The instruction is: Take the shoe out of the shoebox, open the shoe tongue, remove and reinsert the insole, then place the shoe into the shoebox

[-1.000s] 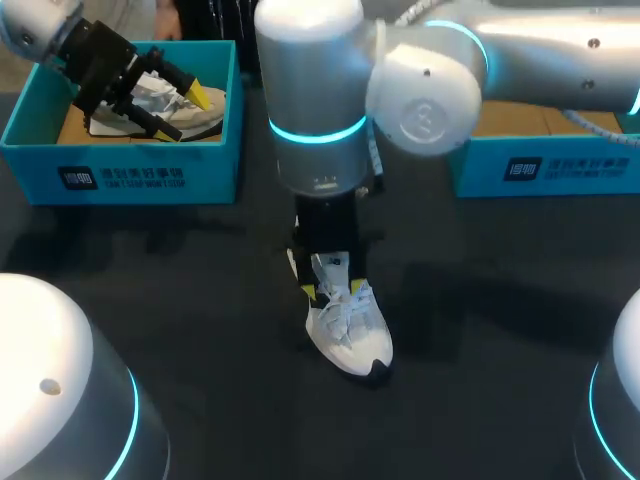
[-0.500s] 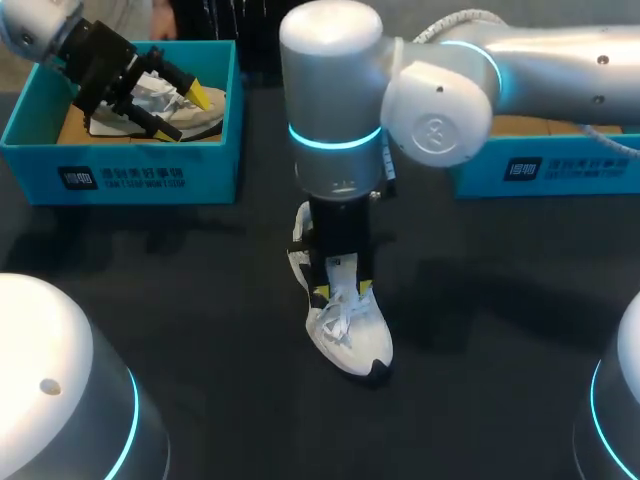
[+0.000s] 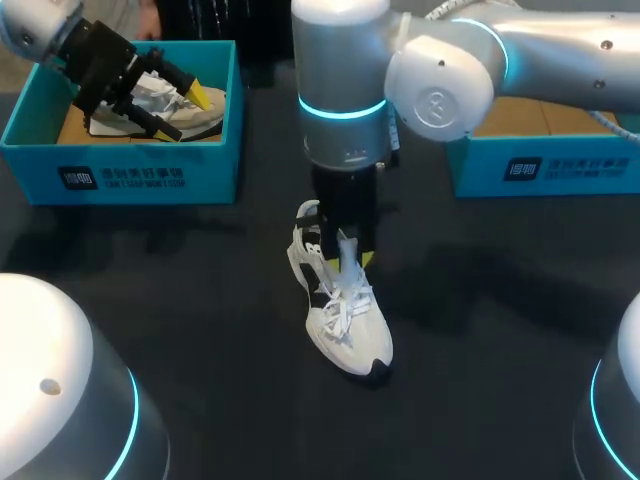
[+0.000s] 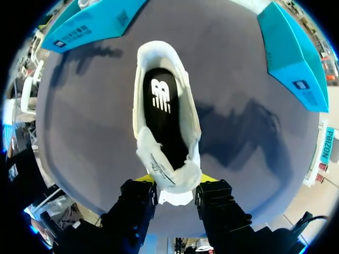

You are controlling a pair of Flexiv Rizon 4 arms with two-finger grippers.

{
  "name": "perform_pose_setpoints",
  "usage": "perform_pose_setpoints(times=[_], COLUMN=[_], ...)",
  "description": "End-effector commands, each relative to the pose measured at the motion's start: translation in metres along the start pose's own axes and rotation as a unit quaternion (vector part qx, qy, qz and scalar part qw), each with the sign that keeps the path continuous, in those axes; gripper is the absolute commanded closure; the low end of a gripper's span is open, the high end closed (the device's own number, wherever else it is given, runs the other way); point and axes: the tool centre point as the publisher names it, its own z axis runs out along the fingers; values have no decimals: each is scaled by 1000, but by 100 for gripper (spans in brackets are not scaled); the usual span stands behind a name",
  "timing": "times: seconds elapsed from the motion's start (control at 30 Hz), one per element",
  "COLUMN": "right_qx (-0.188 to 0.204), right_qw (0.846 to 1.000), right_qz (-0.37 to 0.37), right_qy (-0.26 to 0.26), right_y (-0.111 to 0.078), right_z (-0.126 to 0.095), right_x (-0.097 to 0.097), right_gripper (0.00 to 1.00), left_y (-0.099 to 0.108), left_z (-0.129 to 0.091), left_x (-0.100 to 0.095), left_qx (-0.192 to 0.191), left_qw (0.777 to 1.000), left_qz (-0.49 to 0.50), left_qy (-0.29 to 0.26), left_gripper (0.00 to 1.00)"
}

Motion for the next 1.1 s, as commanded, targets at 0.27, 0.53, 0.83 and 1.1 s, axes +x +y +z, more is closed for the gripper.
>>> perform_pose_setpoints(times=[0.27, 0.53, 0.83, 1.1], right_qx=[8, 12, 18, 3], right_qw=[999, 999, 1000, 1000], right_qz=[-32, -30, -19, -26], right_qy=[4, -10, -4, 7], right_y=[26, 14, -2, 22], right_z=[5, -8, -6, 7], right_x=[8, 11, 18, 12], right_gripper=[65, 59, 62, 66], left_y=[-1, -1, -1, -1], left_z=[0, 0, 0, 0], left_x=[0, 0, 0, 0], left_qx=[-1, -1, -1, -1], left_qw=[1000, 1000, 1000, 1000], left_qz=[0, 0, 0, 0], left_qy=[1, 1, 1, 1], left_gripper=[0, 0, 0, 0])
